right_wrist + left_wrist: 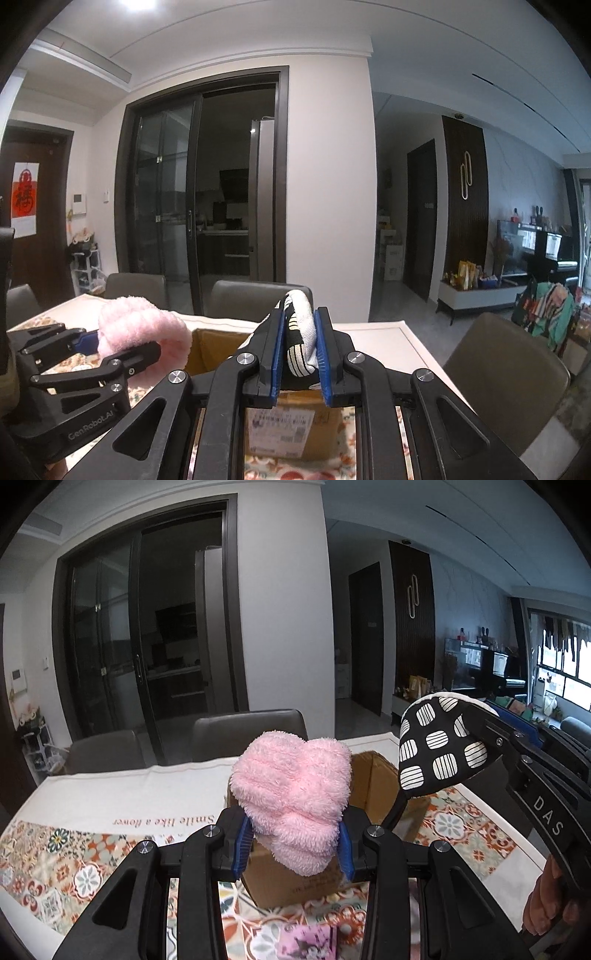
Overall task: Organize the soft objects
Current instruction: 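Carry both items over the box and open the left tool to drop the scrunchie, then open the right tool to drop the dotted mask into the box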
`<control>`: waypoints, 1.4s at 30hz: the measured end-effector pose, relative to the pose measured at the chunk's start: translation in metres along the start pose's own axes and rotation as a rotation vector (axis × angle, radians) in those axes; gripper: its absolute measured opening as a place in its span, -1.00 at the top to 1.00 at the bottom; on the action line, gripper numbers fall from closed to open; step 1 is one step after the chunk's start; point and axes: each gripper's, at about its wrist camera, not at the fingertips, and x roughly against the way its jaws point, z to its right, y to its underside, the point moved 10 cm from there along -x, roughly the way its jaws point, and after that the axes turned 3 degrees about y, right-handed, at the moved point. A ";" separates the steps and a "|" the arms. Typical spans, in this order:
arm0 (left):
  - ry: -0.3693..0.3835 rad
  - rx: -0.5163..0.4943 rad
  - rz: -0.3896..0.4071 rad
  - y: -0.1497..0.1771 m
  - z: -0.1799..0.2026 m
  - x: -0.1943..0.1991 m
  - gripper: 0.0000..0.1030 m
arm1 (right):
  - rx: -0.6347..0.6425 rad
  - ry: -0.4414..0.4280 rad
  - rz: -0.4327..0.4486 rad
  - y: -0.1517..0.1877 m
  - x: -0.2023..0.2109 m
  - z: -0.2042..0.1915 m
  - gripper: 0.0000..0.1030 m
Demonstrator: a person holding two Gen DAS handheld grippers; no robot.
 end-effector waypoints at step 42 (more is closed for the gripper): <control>0.044 0.000 -0.344 0.040 -0.001 -0.135 -0.44 | 0.050 -0.113 -0.321 0.075 -0.141 0.003 0.60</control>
